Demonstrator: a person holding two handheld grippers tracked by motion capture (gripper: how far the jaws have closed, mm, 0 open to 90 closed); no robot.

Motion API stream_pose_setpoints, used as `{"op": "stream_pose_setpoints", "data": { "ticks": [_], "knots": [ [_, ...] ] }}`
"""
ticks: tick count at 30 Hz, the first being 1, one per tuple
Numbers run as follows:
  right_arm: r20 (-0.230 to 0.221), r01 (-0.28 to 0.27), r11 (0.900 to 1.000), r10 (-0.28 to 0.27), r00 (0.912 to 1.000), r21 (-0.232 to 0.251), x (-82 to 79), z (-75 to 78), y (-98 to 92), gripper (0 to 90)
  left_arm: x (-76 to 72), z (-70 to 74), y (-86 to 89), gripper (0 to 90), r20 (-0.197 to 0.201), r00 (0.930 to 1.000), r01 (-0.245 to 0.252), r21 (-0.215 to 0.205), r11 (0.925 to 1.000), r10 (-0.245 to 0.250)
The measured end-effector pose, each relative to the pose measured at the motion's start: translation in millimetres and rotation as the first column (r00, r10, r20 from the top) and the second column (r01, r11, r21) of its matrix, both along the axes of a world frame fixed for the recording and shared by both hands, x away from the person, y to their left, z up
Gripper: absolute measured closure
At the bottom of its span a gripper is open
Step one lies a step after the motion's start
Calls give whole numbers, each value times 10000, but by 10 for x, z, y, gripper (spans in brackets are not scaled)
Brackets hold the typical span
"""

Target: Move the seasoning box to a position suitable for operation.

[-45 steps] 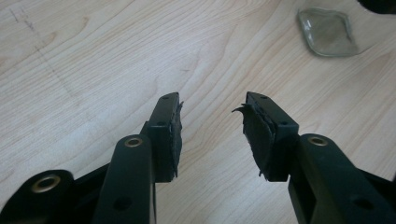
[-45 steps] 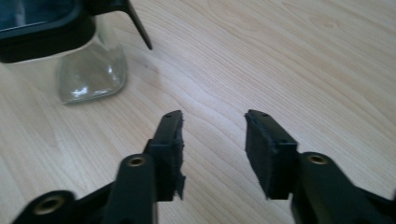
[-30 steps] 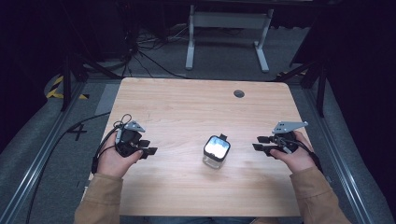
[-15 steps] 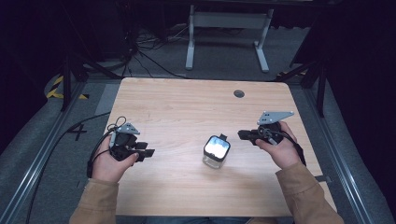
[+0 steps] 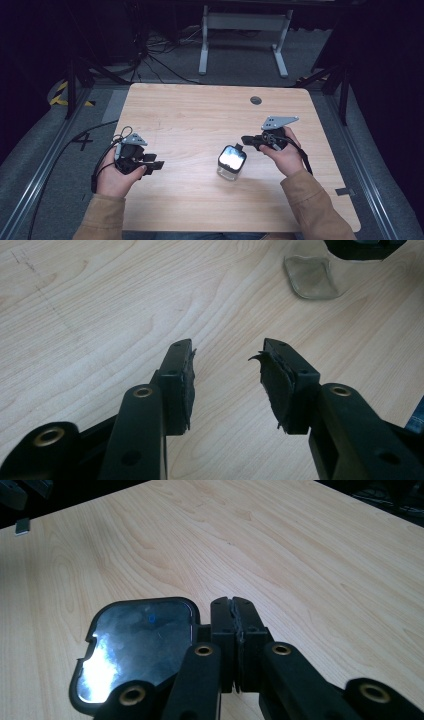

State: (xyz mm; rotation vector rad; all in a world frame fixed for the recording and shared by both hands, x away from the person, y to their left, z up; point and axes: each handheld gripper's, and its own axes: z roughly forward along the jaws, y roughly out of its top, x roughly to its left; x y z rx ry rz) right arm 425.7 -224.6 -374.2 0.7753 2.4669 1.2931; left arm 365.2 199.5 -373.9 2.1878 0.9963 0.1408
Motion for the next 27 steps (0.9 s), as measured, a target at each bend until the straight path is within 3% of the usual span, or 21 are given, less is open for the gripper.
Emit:
{"op": "stream_pose_setpoints", "data": {
  "ticks": [12,27],
  "knots": [
    [-297,-39,9999,36,9996,-108,34,-105,14,891,3,-40,-46,567,-105,9999,56,20,10000,-56],
    [-448,-97,10000,98,9989,15,32,-114,13,896,7,-67,-120,563,-206,9995,257,130,9996,-254]
  ]
}}
